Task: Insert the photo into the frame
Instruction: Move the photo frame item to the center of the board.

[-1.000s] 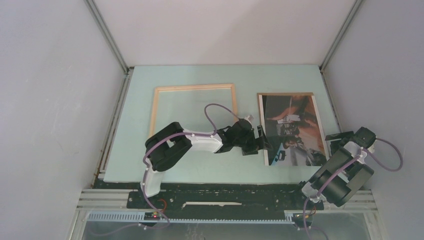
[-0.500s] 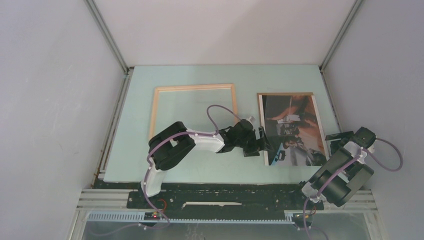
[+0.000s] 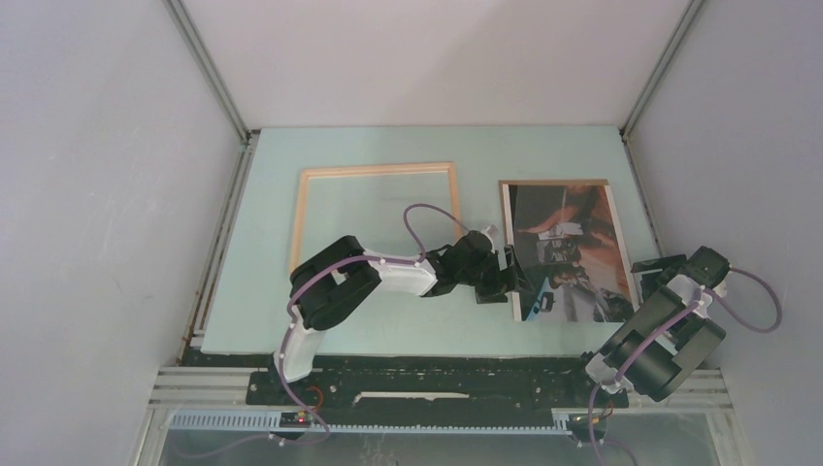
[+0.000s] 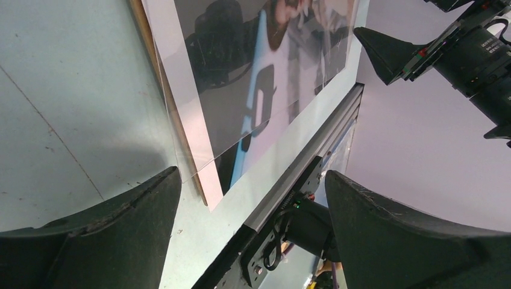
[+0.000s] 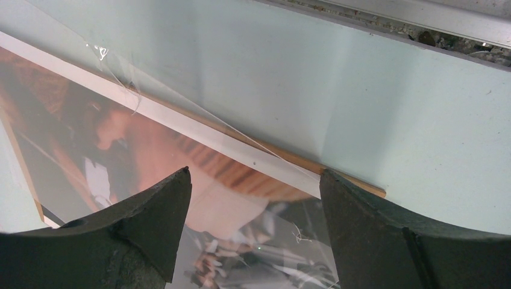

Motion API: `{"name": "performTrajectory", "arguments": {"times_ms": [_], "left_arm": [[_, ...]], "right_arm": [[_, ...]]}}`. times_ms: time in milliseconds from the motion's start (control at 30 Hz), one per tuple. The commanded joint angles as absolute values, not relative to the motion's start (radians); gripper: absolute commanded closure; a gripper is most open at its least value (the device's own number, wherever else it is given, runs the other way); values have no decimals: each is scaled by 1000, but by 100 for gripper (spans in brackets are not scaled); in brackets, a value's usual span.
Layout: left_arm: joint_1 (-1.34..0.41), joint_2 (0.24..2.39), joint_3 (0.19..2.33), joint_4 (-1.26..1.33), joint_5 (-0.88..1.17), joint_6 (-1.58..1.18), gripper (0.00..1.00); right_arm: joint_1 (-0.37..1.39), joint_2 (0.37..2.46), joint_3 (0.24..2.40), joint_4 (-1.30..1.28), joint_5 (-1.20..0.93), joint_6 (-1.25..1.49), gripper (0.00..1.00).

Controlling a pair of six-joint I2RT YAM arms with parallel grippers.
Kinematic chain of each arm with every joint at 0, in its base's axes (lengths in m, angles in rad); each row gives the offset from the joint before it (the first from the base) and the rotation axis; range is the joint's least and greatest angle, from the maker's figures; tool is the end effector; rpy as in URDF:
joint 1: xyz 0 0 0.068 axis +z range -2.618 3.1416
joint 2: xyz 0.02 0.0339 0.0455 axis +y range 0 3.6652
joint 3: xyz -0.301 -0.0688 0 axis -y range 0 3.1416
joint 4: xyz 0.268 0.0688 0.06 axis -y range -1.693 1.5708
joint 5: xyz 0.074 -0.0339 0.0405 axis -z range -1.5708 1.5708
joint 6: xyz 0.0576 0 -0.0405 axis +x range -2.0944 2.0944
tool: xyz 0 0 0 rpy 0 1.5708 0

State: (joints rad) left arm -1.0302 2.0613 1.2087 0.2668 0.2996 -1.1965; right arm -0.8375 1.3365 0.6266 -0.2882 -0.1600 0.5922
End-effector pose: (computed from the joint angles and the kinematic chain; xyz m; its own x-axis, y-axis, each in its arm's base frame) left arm 0.2380 -0.4296 0.1454 -0.9843 -0.0881 -0.1528 0.0810 0.5439 -0.8352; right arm 0.1831 -0.1896 0.1671 -0.0896 0.9227 -0.3749 0.8746 0.2529 0.4136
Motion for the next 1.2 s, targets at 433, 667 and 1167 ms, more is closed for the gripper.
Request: {"name": "performTrajectory", "arguments": {"times_ms": [433, 667, 1167], "left_arm": [[-1039, 1941, 1204, 406, 259, -1236, 19], [-1029, 1978, 1222, 426, 245, -1273, 28], [-967, 2106, 1348, 410, 275, -1330, 41]], "right_arm": [[-828, 1324, 598, -318, -181, 597, 15], [-828, 1321, 597, -318, -180, 595, 15], [-828, 1316, 598, -312, -188, 599, 15]]}}
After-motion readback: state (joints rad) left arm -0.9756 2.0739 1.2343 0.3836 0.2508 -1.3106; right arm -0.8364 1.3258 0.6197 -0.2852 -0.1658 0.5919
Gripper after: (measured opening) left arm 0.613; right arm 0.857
